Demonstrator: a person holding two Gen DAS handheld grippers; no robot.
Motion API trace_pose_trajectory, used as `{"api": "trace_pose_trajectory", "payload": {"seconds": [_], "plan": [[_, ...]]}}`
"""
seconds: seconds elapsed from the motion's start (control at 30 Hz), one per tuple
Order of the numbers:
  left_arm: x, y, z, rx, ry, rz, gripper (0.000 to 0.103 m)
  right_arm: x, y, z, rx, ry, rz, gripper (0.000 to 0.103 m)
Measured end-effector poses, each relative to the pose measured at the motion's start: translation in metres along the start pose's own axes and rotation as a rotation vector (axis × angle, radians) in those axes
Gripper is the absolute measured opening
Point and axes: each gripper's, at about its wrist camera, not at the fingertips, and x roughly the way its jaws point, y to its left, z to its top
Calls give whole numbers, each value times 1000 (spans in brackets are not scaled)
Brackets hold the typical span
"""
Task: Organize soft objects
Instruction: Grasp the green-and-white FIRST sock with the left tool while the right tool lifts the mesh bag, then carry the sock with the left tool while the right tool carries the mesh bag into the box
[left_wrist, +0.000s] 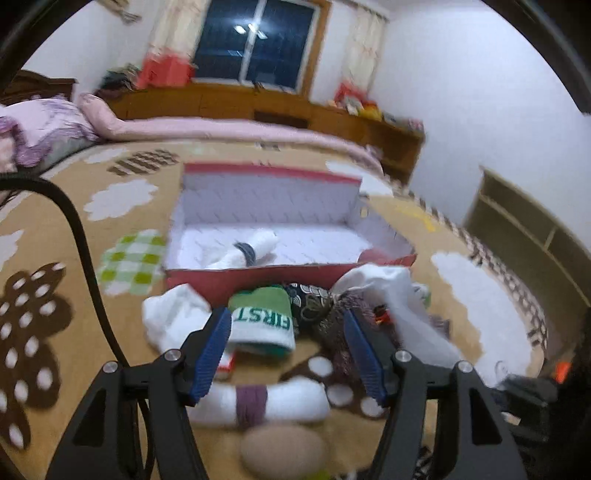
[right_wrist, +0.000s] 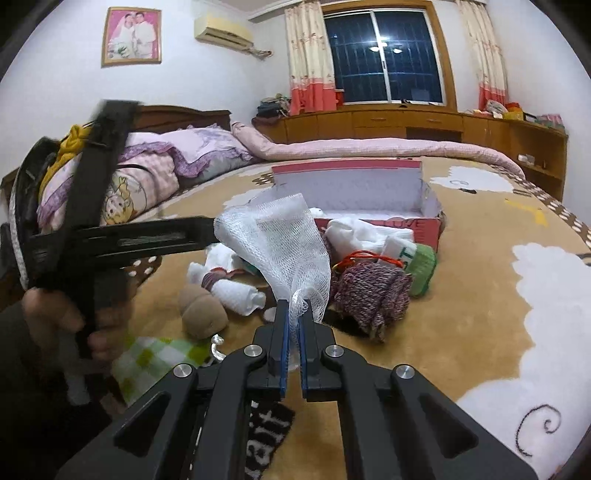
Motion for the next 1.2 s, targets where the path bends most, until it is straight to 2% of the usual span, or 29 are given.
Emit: {"api": "trace_pose_trajectory", "payload": {"seconds": [0.07,0.1,0.13,0.17,0.2,0.23,0.43,0.5,0.63,0.8,0.97,1.13,1.2], "plan": [[26,3,3,14,57,17,67,-1,-3,1,18,-1,1,6],[35,4,2,14,81,18,64,-2,-5,1,26,-3,-1,6],[46,6,-1,9,113,20,46,-2,-6,2,30,-3,-2,6],[52,9,-3,-5,124,41,34,-1,-6,2,32,-3,-3,6],[53,14,-5,-28,128,33,28,-1,-7,2,33,-3,-2,6],[50,23,-4,-74,115,-6,19,0,-7,2,34,-2,-1,6],[30,42,-1,-196,69,-74,15,3,-14,5,59,2,8,6],[11,39,4,-188,28,-98,16,2,-20,6,73,0,1,6],[-34,33,12,-139,-90,-96,16,-12,-29,14,92,-45,-2,6],[-55,38,23,-113,-182,-47,16,-35,-37,30,103,-129,-7,6],[-39,50,47,-114,-160,-79,16,-40,-43,54,50,-184,-56,6],[-5,56,71,-77,-55,-155,16,-17,-60,87,-25,-200,-111,6],[18,48,82,-15,38,-179,16,-3,-70,98,-40,-189,-120,6]]}}
